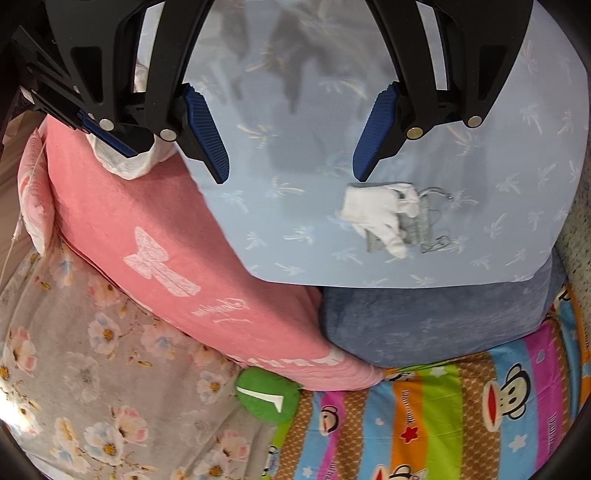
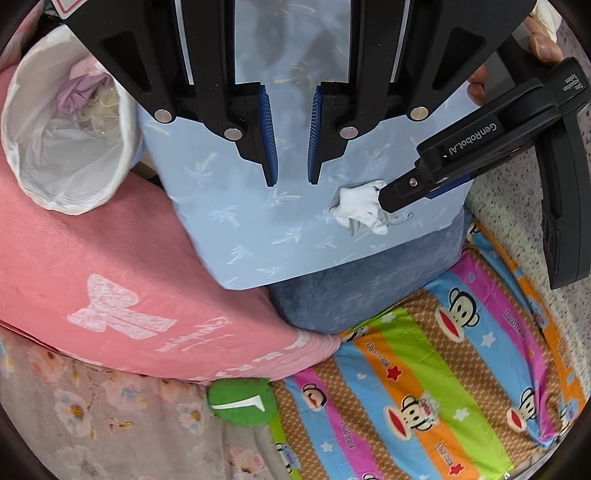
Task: Organize soft objects
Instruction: 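Move both open grippers back over the white gloves and grey pouch, then grasp the white gloves with the right gripper while the left gripper grasps the grey drawstring pouch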
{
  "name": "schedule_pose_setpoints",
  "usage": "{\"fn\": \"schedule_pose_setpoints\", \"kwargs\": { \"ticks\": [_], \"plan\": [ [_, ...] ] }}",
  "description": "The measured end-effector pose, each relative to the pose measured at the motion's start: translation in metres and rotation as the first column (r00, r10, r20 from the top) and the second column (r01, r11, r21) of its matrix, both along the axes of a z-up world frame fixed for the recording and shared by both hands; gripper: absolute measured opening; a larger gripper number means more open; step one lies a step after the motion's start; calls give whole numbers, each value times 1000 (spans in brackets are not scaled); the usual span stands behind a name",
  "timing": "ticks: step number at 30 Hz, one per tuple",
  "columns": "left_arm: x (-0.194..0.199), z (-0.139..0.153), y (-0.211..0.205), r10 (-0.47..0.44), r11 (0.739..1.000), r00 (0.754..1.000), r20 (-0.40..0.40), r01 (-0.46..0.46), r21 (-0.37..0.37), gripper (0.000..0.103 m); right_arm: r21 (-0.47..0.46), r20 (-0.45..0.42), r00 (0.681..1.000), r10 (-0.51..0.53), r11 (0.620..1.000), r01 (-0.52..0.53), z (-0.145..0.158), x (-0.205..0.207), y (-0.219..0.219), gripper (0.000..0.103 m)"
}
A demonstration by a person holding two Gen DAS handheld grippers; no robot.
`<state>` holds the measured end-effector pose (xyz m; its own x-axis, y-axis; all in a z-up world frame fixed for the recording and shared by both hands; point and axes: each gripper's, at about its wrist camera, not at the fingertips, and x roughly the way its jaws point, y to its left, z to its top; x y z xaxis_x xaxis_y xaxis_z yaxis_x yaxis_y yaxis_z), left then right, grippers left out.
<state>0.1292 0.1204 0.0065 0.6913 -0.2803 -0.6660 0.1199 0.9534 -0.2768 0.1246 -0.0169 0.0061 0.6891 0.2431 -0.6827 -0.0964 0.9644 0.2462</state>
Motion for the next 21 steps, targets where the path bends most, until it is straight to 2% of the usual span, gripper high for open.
{"fn": "schedule_pose_setpoints", "kwargs": {
  "ticks": [3, 11, 21],
  "plan": [
    [8, -10, 19, 32, 999, 999, -19, -31, 14, 68, -12, -13, 1000, 21, 1000, -21, -8, 13, 19, 33],
    [37, -36, 62, 115, 991, 991, -67, -110, 74, 77, -27, -72, 993, 93, 995, -95, -38, 62, 65, 33],
    [86, -67, 97, 172, 981, 980, -97, -161, 112, 78, -8, -141, 981, 132, 991, -134, -83, 120, 99, 33]
  ]
}}
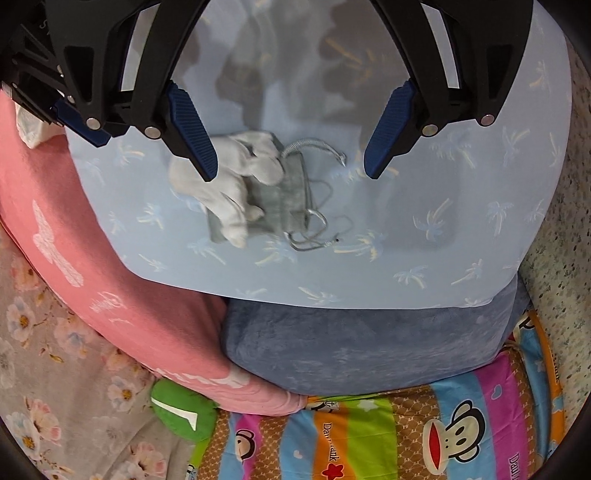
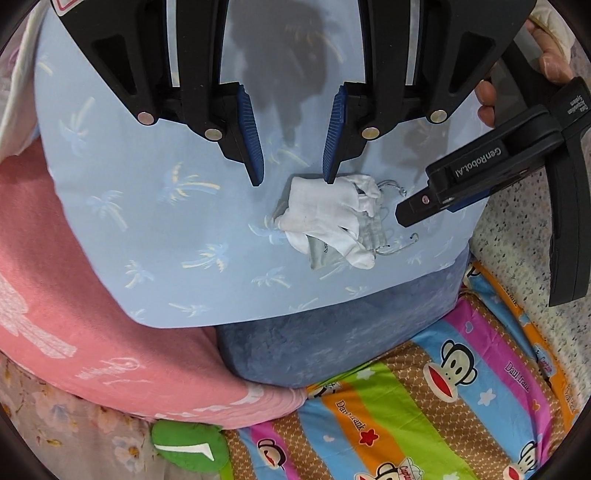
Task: Organize soft objects
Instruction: 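Grasp the white gloves with the right gripper while the left gripper grasps the grey drawstring pouch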
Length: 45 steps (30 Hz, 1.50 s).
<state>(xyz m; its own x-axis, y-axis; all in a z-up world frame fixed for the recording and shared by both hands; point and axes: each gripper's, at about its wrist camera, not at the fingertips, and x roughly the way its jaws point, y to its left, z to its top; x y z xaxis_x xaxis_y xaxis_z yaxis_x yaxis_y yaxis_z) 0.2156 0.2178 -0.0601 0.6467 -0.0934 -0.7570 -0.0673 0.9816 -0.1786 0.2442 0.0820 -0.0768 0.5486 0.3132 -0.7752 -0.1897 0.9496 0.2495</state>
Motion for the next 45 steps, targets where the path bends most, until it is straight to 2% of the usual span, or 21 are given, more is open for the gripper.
{"fn": "schedule_pose_setpoints", "kwargs": {
  "ticks": [10, 13, 14, 16, 20, 21, 24, 27, 32, 45],
  "plan": [
    [39, -25, 14, -4, 999, 1000, -20, 3, -45, 78, 46, -54, 998, 6, 999, -4, -34, 39, 14, 33],
    [47, -32, 13, -18, 998, 999, -32, 17, -54, 73, 50, -67, 998, 12, 999, -8, -41, 45, 18, 31],
    [49, -34, 12, -26, 998, 999, -37, 24, -61, 67, 53, -72, 997, 15, 999, -11, -44, 47, 19, 29],
    [51, -37, 11, -42, 996, 998, -45, 38, -76, 58, 58, -83, 996, 24, 998, -19, -49, 48, 21, 18],
    [55, -43, 7, -72, 992, 995, -75, 64, -106, 26, 52, -82, 996, 31, 998, -27, -52, 46, 23, 11],
    [54, -43, 6, -69, 993, 994, -79, 61, -101, 21, 52, -80, 996, 32, 998, -28, -51, 44, 22, 7],
    [47, -40, 4, -67, 994, 995, -68, 61, -88, 10, 52, -69, 997, 34, 998, -30, -46, 38, 20, 5],
    [38, -34, 2, -66, 994, 996, -61, 60, -96, 7, 39, -44, 999, 22, 999, -20, -37, 26, 15, 5],
    [14, -16, -7, -73, 993, 997, -35, 69, -99, 4, 72, -27, 1000, -9, 997, 11, -18, 0, -3, 5],
    [-50, 48, -56, -152, 985, 984, 92, 159, -72, 3, 121, 103, 988, -111, 988, 98, 63, -79, -64, 5]
  ]
}}
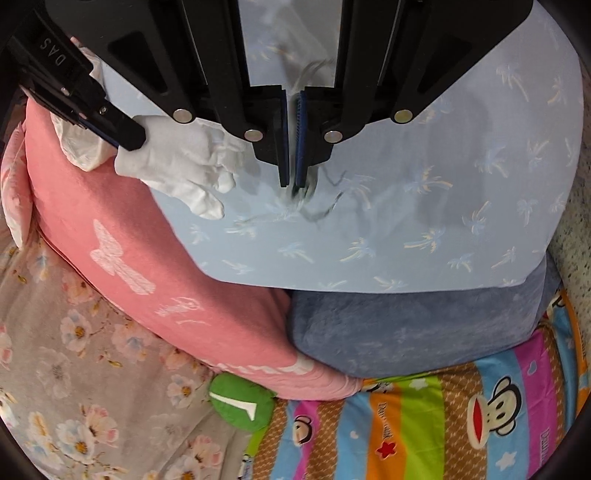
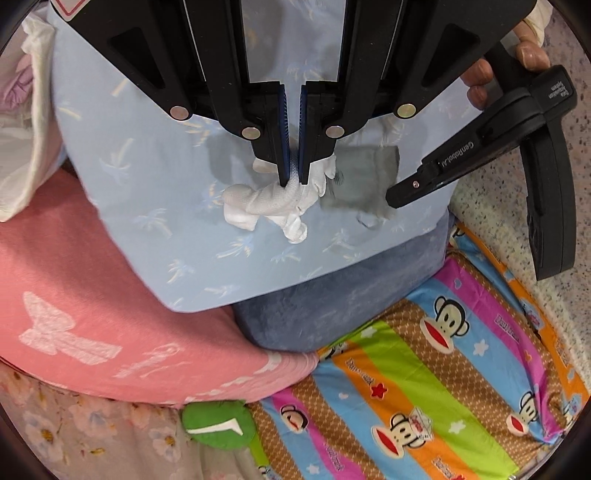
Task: Organize soft objects
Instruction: 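Grasp the white gloves with the right gripper while the left gripper grasps the grey drawstring pouch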
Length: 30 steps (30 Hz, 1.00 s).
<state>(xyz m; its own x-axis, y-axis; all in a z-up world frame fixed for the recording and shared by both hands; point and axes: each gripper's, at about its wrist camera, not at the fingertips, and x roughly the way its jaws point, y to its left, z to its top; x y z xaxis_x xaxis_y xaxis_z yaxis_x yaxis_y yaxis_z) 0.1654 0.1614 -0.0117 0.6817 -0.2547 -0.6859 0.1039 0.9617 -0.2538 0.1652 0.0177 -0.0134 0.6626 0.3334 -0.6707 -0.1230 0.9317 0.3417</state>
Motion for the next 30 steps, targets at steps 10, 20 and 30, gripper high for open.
{"fn": "schedule_pose_setpoints", "kwargs": {
  "ticks": [10, 20, 30],
  "plan": [
    [-38, 41, -56, -104, 995, 991, 85, 104, -3, 3, 19, 88, 993, -74, 997, 73, 45, -50, -58, 5],
    [-68, 60, -111, -191, 981, 975, 111, 194, -9, 4, 43, 142, 976, -165, 986, 161, 72, -90, -116, 5],
    [-65, 5, -72, -46, 998, 999, 20, 45, 33, 83, 49, 97, 981, -168, 985, 164, 46, -103, -121, 5]
  ]
}}
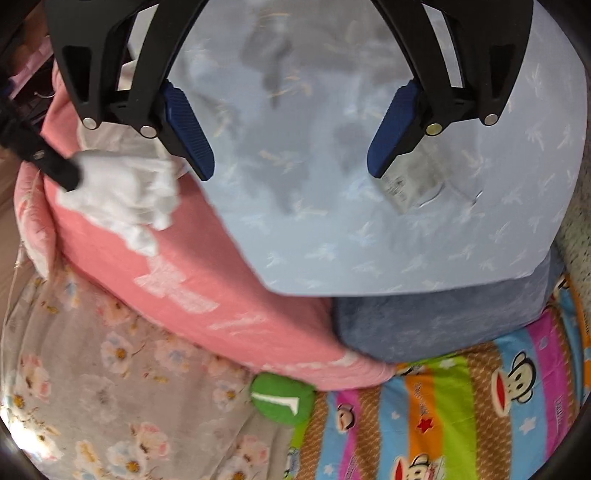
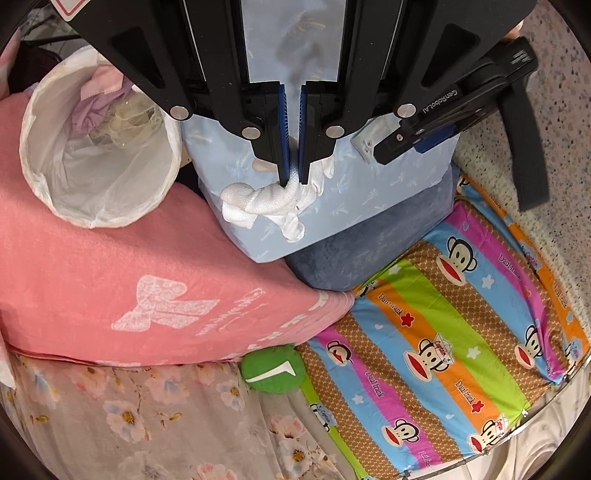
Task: Organize soft objects
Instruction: 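Grasp the white gloves with the right gripper while the left gripper grasps the grey drawstring pouch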
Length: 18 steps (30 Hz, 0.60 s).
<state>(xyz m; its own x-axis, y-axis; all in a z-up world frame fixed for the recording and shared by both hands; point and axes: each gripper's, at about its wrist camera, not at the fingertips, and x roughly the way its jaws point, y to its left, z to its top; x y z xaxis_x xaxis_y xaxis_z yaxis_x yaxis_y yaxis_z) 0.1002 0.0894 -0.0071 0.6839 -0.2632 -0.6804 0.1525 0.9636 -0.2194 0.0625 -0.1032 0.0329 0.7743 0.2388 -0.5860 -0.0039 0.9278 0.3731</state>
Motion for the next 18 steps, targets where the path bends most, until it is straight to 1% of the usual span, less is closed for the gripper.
{"fn": "schedule_pose_setpoints", "kwargs": {
  "ticks": [3, 6, 10, 14, 16, 18],
  "plan": [
    [12, -32, 23, 49, 996, 997, -52, -45, 74, 83, -3, -29, 999, 20, 1000, -20, -15, 8, 10, 5],
    [23, -58, 42, 85, 991, 991, -100, -74, 114, 83, -9, -57, 998, 42, 999, -42, -29, 18, 23, 5],
    [37, -79, 64, 118, 987, 983, -141, -101, 125, 83, -19, -84, 994, 68, 997, -70, -43, 33, 41, 5],
    [48, -89, 69, 119, 988, 981, -156, -102, 114, 82, -23, -99, 992, 84, 996, -87, -52, 46, 55, 5],
    [54, -94, 67, 116, 989, 979, -165, -98, 114, 78, -23, -104, 991, 88, 996, -91, -55, 52, 60, 5],
    [59, -101, 66, 111, 990, 975, -192, -90, 112, 66, -26, -111, 990, 90, 995, -94, -58, 58, 65, 5]
  ]
}}
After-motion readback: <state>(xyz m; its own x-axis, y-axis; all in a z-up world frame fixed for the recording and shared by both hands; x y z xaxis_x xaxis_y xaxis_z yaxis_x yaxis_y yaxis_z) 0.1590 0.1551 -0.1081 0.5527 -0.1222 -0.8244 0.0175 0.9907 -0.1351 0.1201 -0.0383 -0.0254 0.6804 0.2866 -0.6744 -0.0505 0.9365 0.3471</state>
